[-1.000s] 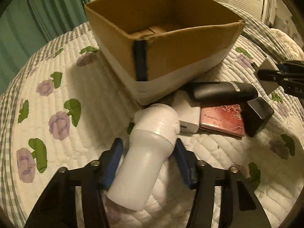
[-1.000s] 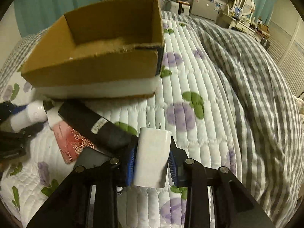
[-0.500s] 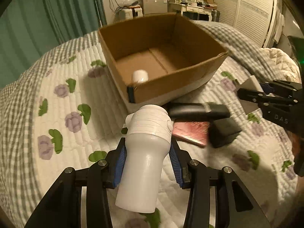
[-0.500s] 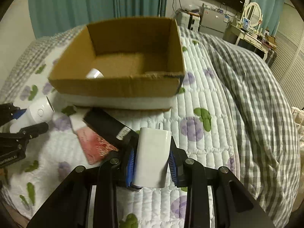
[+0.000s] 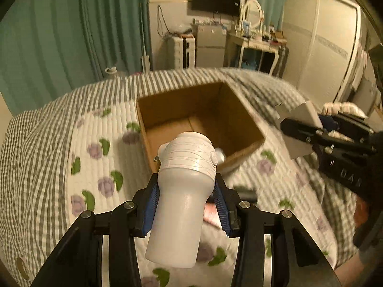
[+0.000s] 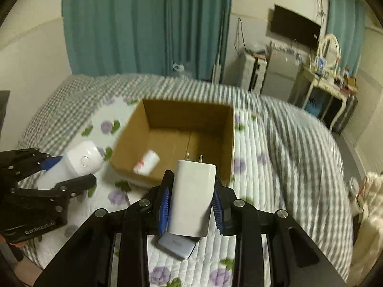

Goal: Organize rigid objects
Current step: 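Carry both items over the box and release them inside, then move both tools back toward the remaining items beside the box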

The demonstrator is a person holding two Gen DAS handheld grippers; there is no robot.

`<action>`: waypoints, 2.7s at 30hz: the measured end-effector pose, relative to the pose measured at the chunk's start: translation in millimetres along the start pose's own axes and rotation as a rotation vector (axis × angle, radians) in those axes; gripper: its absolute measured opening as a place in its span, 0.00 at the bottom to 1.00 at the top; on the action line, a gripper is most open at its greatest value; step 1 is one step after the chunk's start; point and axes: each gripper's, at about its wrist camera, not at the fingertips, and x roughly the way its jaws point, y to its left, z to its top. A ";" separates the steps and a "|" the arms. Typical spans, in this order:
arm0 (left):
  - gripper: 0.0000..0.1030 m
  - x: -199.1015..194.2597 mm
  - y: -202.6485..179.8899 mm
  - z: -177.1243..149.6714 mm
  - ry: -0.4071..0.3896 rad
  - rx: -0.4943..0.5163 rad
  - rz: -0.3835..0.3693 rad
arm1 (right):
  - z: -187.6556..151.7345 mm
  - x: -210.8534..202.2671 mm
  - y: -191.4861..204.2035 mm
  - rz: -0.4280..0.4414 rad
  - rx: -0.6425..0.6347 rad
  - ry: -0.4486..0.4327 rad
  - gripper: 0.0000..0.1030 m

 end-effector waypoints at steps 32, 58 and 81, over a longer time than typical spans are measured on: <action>0.76 166.1 -3.3 62.6 0.062 -0.105 0.093 | 42.5 145.5 -67.4 0.088 -0.004 0.006 0.29; 0.84 73.0 44.0 41.8 -0.037 -0.133 0.169 | 44.7 144.0 -53.0 0.055 0.058 0.034 0.50; 1.00 -91.9 12.4 -16.8 -0.130 -0.126 0.136 | 8.7 -80.4 -11.5 -0.118 0.070 -0.034 1.00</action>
